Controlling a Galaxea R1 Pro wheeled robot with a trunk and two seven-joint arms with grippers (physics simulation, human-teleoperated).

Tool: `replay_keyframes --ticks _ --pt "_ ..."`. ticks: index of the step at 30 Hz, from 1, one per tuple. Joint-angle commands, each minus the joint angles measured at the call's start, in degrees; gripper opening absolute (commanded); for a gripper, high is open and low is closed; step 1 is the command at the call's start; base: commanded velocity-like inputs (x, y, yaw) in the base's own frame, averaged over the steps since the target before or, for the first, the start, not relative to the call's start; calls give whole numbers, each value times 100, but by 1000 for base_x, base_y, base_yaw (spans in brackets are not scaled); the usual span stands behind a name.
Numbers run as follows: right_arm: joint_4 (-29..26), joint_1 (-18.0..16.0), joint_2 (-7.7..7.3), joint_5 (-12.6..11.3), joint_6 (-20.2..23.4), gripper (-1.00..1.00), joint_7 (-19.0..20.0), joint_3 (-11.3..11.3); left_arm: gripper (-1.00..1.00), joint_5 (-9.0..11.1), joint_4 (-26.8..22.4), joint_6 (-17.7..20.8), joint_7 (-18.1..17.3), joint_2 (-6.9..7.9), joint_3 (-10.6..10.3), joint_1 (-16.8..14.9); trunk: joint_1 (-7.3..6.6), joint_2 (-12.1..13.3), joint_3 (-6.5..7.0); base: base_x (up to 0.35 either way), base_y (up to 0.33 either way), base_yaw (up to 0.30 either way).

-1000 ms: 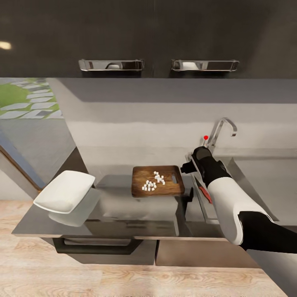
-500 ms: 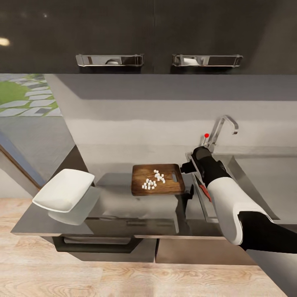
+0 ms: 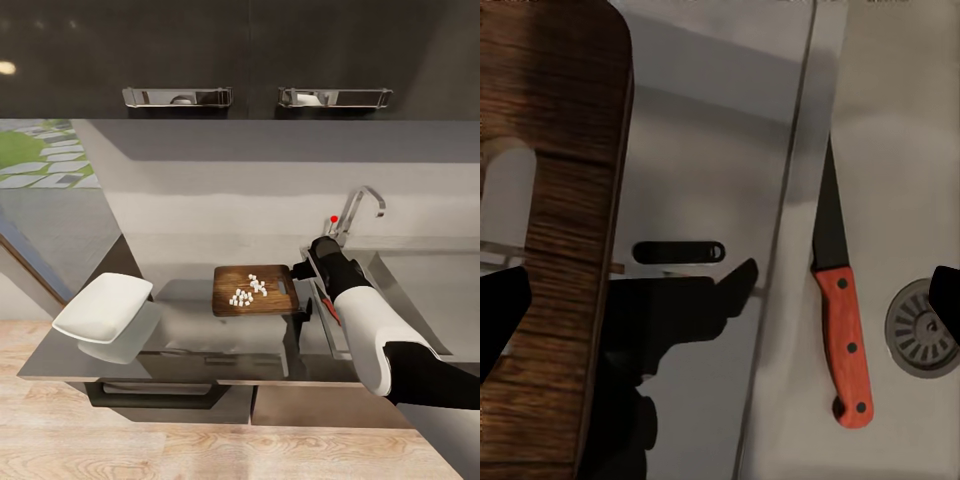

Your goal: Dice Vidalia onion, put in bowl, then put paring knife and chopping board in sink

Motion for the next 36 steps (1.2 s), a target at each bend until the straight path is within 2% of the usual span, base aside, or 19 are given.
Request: replay_keyframes --ticks 1,6,14,28,36 --pt "-5 -5 8 59 12 100 48 -37 100 59 22 -40 -33 -1 -43 -9 3 -11 -10 0 0 0" --pt "-9 -5 18 49 5 100 67 -37 100 58 25 -40 -33 -1 -43 -9 3 -11 -10 0 0 0" --pt "-14 -5 7 52 2 100 468 -29 100 59 24 -40 -33 -1 -43 -9 3 -11 -10 0 0 0" --pt "-14 -5 -24 62 2 100 487 -28 100 58 22 -40 -33 -1 -43 -9 3 -11 -11 0 0 0" --pt "-11 -5 -27 64 2 100 487 -28 100 59 23 -40 -33 -1 -43 -9 3 -11 -67 0 0 0"
